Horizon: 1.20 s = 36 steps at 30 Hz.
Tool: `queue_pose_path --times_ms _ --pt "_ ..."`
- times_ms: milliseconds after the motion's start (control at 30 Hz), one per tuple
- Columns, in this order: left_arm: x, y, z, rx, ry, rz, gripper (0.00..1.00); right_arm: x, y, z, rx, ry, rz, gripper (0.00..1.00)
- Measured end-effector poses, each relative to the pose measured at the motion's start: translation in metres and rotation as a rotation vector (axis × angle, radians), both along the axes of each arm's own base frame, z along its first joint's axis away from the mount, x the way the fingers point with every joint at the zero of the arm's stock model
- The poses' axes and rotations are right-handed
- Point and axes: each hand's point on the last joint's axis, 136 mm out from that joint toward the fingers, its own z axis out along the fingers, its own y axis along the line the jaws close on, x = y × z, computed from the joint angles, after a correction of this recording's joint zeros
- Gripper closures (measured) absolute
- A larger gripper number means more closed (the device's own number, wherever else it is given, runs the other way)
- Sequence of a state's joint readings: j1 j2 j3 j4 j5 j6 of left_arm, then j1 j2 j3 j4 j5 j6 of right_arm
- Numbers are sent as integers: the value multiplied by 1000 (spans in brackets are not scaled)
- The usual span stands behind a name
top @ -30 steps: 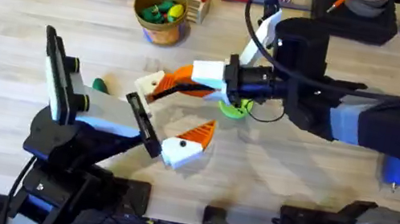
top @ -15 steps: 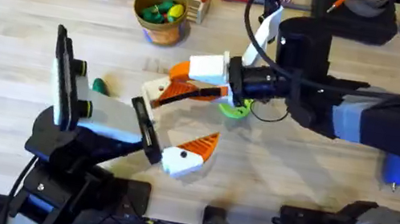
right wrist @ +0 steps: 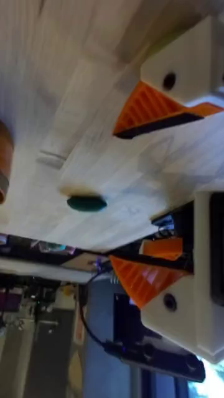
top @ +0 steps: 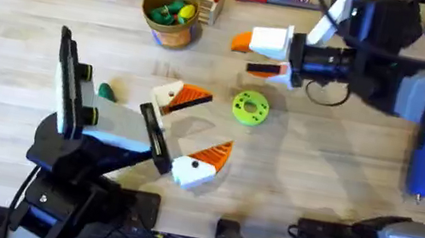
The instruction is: Pick up the gripper from the table and insert it into the empty holder that is missing its gripper. Then pick up a screw, insert it into the mounting hole, and use the screwdriver to tighten it. Finally, clean up the table by picking up the vegetable and placing it into the bucket.
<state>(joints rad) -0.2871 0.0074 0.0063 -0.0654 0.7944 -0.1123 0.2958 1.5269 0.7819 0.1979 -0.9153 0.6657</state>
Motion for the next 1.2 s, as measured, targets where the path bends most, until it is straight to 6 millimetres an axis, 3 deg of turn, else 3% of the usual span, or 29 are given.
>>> queue_pose_path --times_ms 67,233,367,533,667,767,967,1200 --pt "0 0 0 0 0 0 14 6 -15 -5 -80 6 -24 9" --pt "0 0 0 0 0 -3 16 -7 -38 -10 -337 -77 17 8" --pt "0 0 0 0 0 -3 16 -23 -39 -19 -521 -177 107 9" --pt "0 0 0 0 0 -3 15 -41 -32 -49 -739 -242 221 37" --pt "0 0 0 0 0 -3 14 -44 -20 -64 -824 -303 282 171" --pt "0 0 0 0 0 -3 14 -45 -10 -70 -846 -343 312 442" --pt "-1 0 0 0 0 -3 16 -39 -3 -79 -864 -370 320 719" --pt "-1 0 0 0 0 -3 15 -37 -3 -83 -875 -370 318 736"
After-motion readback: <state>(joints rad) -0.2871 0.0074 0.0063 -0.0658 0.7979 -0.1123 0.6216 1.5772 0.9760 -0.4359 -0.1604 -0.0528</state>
